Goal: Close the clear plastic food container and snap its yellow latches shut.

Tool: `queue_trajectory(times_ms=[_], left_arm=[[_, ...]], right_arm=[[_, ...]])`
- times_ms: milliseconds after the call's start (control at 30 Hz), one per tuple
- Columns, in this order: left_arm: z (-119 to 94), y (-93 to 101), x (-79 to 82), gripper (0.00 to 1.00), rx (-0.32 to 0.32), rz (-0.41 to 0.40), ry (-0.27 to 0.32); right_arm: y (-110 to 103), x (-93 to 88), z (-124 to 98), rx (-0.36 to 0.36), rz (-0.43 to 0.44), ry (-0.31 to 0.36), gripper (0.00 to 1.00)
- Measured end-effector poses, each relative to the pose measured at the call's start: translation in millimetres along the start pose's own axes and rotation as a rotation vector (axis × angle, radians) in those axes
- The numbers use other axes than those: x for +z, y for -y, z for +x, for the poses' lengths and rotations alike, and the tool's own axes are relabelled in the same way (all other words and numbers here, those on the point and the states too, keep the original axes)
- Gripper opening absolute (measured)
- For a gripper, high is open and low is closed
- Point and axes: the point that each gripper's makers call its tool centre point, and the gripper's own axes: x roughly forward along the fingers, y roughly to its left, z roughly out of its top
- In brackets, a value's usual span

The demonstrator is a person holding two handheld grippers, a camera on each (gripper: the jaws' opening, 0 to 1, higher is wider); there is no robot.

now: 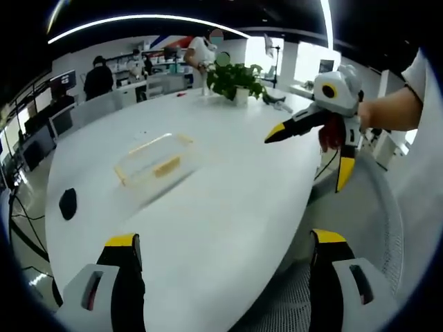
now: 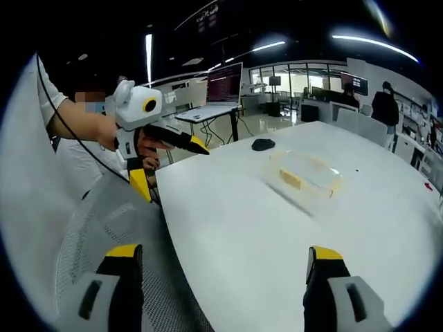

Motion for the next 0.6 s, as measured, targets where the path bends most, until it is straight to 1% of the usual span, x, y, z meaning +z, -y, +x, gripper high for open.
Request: queue_trajectory(times_ms=[133, 167, 333, 500, 600], left_arm=[[-2, 3.3, -5.1, 0.99, 0.002, -0.004, -0.010], [-2, 3.3, -6.6, 0.99, 0.001, -0.013, -0.005], [-4, 8.6, -14.1, 0.98, 0.000, -0.021, -0.012], [-6, 14.2, -16.0, 0.98, -0.001, -0.041, -0.001], [-5, 17.3, -19.9, 0.98, 0.000, -0.043, -0.001]], right_arm=[[-5, 0.3, -4, -0.012, 0.008, 0.019, 0.99], [-5, 0.8, -5, -0.014, 0.010, 0.024, 0.99], [-10, 1.1, -6, -0.022, 0.000, 0.032, 0.99], [-12, 3.9, -6, -0.034, 0.027, 0.065, 0.99], [-15, 3.4, -6, -0.039, 0.033, 0.078, 0.99]])
